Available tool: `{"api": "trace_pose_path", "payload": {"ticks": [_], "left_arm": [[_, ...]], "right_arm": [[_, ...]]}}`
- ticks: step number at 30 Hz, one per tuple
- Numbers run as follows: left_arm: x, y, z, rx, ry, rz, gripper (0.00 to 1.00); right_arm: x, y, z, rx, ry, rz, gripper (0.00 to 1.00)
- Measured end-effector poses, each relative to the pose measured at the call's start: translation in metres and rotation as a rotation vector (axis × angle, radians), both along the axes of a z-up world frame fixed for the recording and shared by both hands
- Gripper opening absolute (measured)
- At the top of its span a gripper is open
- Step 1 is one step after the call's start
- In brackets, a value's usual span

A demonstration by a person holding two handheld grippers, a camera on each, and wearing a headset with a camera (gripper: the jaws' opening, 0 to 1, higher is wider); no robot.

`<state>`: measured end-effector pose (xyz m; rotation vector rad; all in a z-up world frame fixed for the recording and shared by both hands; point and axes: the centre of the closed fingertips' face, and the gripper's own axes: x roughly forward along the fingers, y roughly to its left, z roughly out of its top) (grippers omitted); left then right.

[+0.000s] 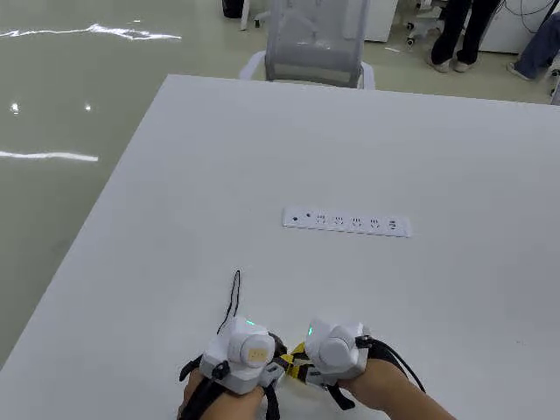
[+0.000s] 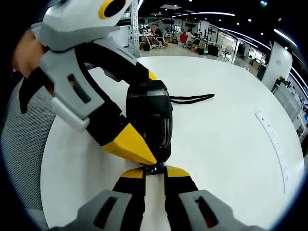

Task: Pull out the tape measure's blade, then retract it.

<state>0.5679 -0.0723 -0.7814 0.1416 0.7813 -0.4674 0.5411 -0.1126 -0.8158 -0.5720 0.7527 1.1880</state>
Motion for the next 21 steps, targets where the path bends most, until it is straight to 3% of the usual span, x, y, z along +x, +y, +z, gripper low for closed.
{"api": "trace_pose_path", "payload": {"ticks": [2, 6, 10, 15, 16, 21], "left_arm": [[-0.003, 0.001, 0.0, -0.02, 0.015, -0.032, 0.61], [-0.008, 0.003, 0.002, -0.04, 0.001, -0.087, 0.59], [-0.011, 0.004, 0.002, -0.083, -0.021, -0.102, 0.6], [-0.015, -0.002, 0.003, -0.129, -0.019, -0.115, 0.66], [-0.014, -0.004, 0.005, -0.169, -0.011, -0.1, 0.67], [-0.015, -0.003, 0.007, -0.175, -0.013, -0.13, 0.67]], "right_arm": [[0.0, 0.0, 0.0, -0.002, 0.0, -0.001, 0.12], [0.0, 0.001, 0.0, -0.006, -0.002, 0.001, 0.13], [0.0, 0.0, 0.0, -0.004, -0.002, -0.006, 0.13], [0.001, 0.0, 0.0, 0.0, -0.002, -0.016, 0.13], [0.001, 0.0, 0.0, 0.0, -0.003, -0.018, 0.13], [0.001, 0.001, -0.001, -0.003, 0.005, -0.033, 0.14]]}}
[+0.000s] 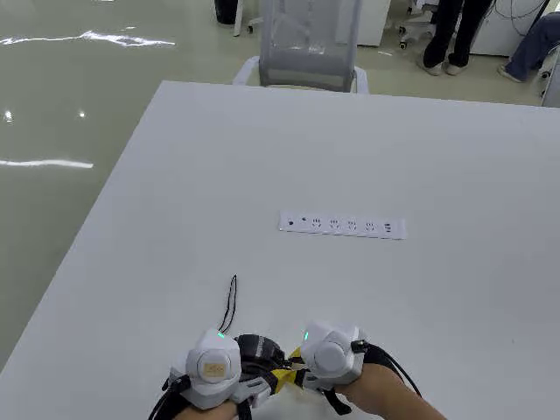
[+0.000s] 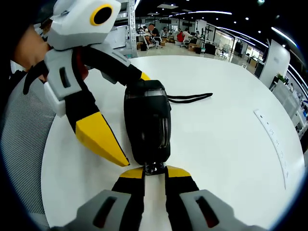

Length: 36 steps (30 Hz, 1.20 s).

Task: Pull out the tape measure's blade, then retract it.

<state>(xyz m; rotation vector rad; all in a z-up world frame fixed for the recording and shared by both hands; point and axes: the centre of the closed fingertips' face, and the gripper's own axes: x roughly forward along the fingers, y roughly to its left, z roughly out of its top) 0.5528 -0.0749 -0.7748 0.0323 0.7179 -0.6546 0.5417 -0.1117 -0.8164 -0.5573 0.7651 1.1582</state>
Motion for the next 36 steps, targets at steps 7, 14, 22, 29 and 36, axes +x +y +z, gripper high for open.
{"api": "trace_pose_path", "payload": {"ticks": [7, 14, 22, 29, 36], "left_arm": [[-0.001, -0.002, 0.003, -0.021, -0.026, -0.052, 0.71], [0.001, 0.014, 0.003, -0.006, -0.032, -0.059, 0.78], [0.005, 0.04, 0.025, -0.036, -0.078, -0.065, 0.99], [0.002, 0.058, 0.034, -0.048, -0.108, -0.062, 0.99], [-0.012, 0.069, 0.038, -0.058, -0.12, -0.079, 0.99]], "right_arm": [[0.0, 0.001, 0.003, -0.004, 0.005, -0.032, 0.15], [0.008, -0.003, 0.013, 0.038, 0.006, -0.112, 0.38], [0.007, -0.022, 0.032, 0.078, 0.004, -0.22, 0.62], [0.0, -0.053, 0.032, 0.107, -0.02, -0.359, 0.84], [-0.017, -0.07, 0.052, 0.161, -0.064, -0.417, 0.92]]}}
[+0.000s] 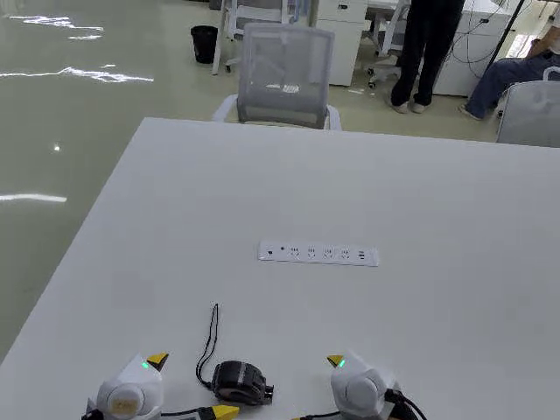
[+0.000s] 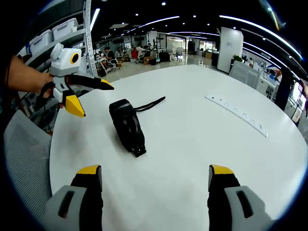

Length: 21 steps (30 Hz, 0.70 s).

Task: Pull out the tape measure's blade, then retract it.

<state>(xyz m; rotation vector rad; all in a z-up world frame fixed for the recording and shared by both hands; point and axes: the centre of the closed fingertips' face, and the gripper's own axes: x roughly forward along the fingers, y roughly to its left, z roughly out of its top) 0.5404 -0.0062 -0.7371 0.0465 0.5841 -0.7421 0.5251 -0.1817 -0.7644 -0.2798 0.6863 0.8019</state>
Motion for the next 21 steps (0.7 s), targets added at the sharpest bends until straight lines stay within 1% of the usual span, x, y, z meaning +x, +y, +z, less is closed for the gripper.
{"api": "trace_pose_path", "payload": {"ticks": [3, 5, 7, 8, 10, 12, 14, 15, 16, 17, 18, 19, 21], "left_arm": [[-0.008, 0.012, 0.003, -0.007, -0.005, 0.006, 0.99], [-0.011, 0.02, 0.003, -0.013, -0.008, 0.014, 0.99], [-0.017, 0.03, 0.004, -0.024, -0.002, 0.035, 0.99], [-0.021, 0.035, 0.002, -0.031, 0.007, 0.047, 0.99], [-0.026, 0.044, 0.0, -0.023, 0.014, 0.065, 0.99], [-0.032, 0.052, -0.001, -0.019, 0.01, 0.07, 0.99], [-0.038, 0.059, -0.002, 0.011, -0.002, 0.061, 0.99], [-0.041, 0.063, -0.003, 0.043, -0.01, 0.042, 0.99], [-0.048, 0.066, -0.005, 0.085, -0.016, 0.014, 0.99], [-0.052, 0.068, -0.007, 0.099, -0.007, 0.005, 0.99], [-0.057, 0.069, -0.008, 0.1, 0.003, 0.0, 0.99], [-0.06, 0.071, -0.009, 0.102, 0.004, -0.005, 0.99], [-0.067, 0.073, -0.006, 0.084, 0.008, -0.012, 0.99]], "right_arm": [[-0.013, -0.013, 0.004, 0.008, -0.017, -0.028, 0.93], [-0.02, -0.019, 0.002, 0.003, -0.017, -0.035, 0.93], [-0.028, -0.026, 0.002, 0.002, -0.021, -0.051, 0.93], [-0.032, -0.03, 0.003, 0.01, -0.021, -0.062, 0.93], [-0.036, -0.035, 0.004, 0.014, -0.026, -0.074, 0.94], [-0.041, -0.04, 0.008, 0.019, -0.032, -0.095, 0.96], [-0.044, -0.044, 0.012, 0.026, -0.037, -0.11, 0.97], [-0.045, -0.046, 0.014, 0.026, -0.043, -0.116, 0.97], [-0.048, -0.049, 0.017, 0.033, -0.052, -0.125, 0.98], [-0.049, -0.051, 0.02, 0.037, -0.055, -0.133, 0.98], [-0.052, -0.054, 0.023, 0.042, -0.062, -0.145, 0.99], [-0.054, -0.057, 0.024, 0.043, -0.064, -0.151, 0.99], [-0.06, -0.066, 0.027, 0.034, -0.076, -0.176, 1.0]]}}
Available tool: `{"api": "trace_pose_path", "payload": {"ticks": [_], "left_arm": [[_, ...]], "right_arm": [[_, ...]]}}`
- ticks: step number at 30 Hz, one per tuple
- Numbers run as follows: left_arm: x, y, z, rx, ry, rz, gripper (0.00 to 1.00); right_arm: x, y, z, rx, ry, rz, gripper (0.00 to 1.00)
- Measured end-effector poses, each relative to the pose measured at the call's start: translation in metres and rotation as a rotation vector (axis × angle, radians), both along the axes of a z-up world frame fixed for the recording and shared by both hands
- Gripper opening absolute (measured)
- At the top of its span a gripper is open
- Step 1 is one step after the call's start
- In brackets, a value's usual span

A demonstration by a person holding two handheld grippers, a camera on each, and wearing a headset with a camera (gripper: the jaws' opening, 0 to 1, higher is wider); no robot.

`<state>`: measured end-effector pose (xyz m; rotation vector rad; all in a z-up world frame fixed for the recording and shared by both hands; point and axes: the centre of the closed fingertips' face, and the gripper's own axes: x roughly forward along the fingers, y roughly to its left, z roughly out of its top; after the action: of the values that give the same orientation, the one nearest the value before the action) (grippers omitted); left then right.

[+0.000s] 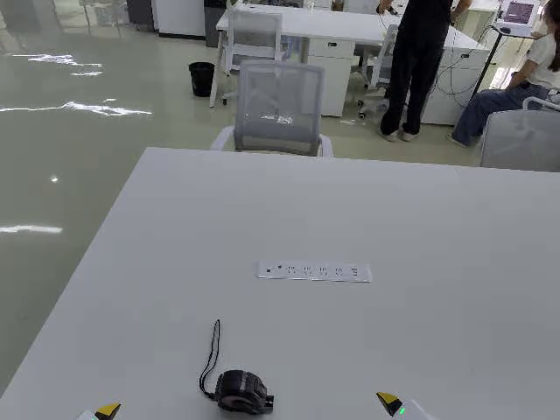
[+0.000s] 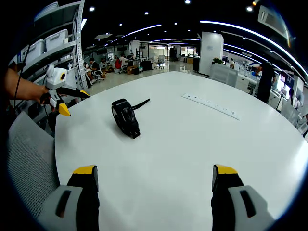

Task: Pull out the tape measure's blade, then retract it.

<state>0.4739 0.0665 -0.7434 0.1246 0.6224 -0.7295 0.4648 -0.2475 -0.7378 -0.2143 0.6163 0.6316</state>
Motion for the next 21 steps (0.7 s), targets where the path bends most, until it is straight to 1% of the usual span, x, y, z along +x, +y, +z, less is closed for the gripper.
{"api": "trace_pose_path", "payload": {"ticks": [1, 2, 3, 4, 6, 7, 9, 11, 12, 14, 16, 18, 21], "left_arm": [[-0.002, 0.001, 0.001, -0.011, 0.005, 0.003, 0.99], [-0.006, 0.002, 0.0, -0.033, 0.022, -0.004, 0.99], [-0.008, 0.003, 0.002, -0.046, 0.024, -0.003, 0.99], [-0.01, 0.005, 0.004, -0.047, 0.02, 0.003, 0.99], [-0.011, 0.012, 0.007, -0.043, 0.003, 0.02, 0.99], [-0.013, 0.016, 0.008, -0.054, 0.001, 0.029, 0.99], [-0.015, 0.021, 0.009, -0.073, 0.006, 0.047, 0.99], [-0.017, 0.031, 0.01, -0.075, -0.002, 0.074, 0.99], [-0.02, 0.035, 0.011, -0.08, 0.004, 0.085, 0.99], [-0.023, 0.039, 0.014, -0.081, -0.003, 0.096, 0.99], [-0.027, 0.044, 0.016, -0.081, -0.01, 0.097, 0.99], [-0.031, 0.049, 0.016, -0.072, -0.011, 0.097, 0.99], [-0.036, 0.058, 0.019, -0.062, -0.013, 0.097, 0.99]], "right_arm": [[-0.002, -0.004, 0.0, 0.0, -0.003, -0.006, 1.0], [-0.006, -0.008, 0.001, 0.004, -0.004, -0.02, 1.0], [-0.008, -0.013, 0.001, 0.002, -0.004, -0.04, 1.0], [-0.011, -0.016, 0.001, -0.001, -0.004, -0.042, 1.0], [-0.019, -0.023, 0.002, 0.006, 0.002, -0.069, 1.0], [-0.022, -0.028, 0.002, 0.011, 0.005, -0.085, 1.0], [-0.028, -0.032, 0.004, 0.013, 0.004, -0.095, 1.0], [-0.035, -0.039, 0.004, 0.017, 0.008, -0.107, 1.0], [-0.039, -0.041, 0.004, 0.027, 0.015, -0.115, 1.0], [-0.043, -0.046, 0.005, 0.033, 0.018, -0.127, 1.0], [-0.048, -0.051, 0.007, 0.03, 0.013, -0.137, 1.0], [-0.053, -0.057, 0.008, 0.041, 0.015, -0.158, 1.0], [-0.063, -0.06, 0.01, 0.038, 0.014, -0.157, 1.0]]}}
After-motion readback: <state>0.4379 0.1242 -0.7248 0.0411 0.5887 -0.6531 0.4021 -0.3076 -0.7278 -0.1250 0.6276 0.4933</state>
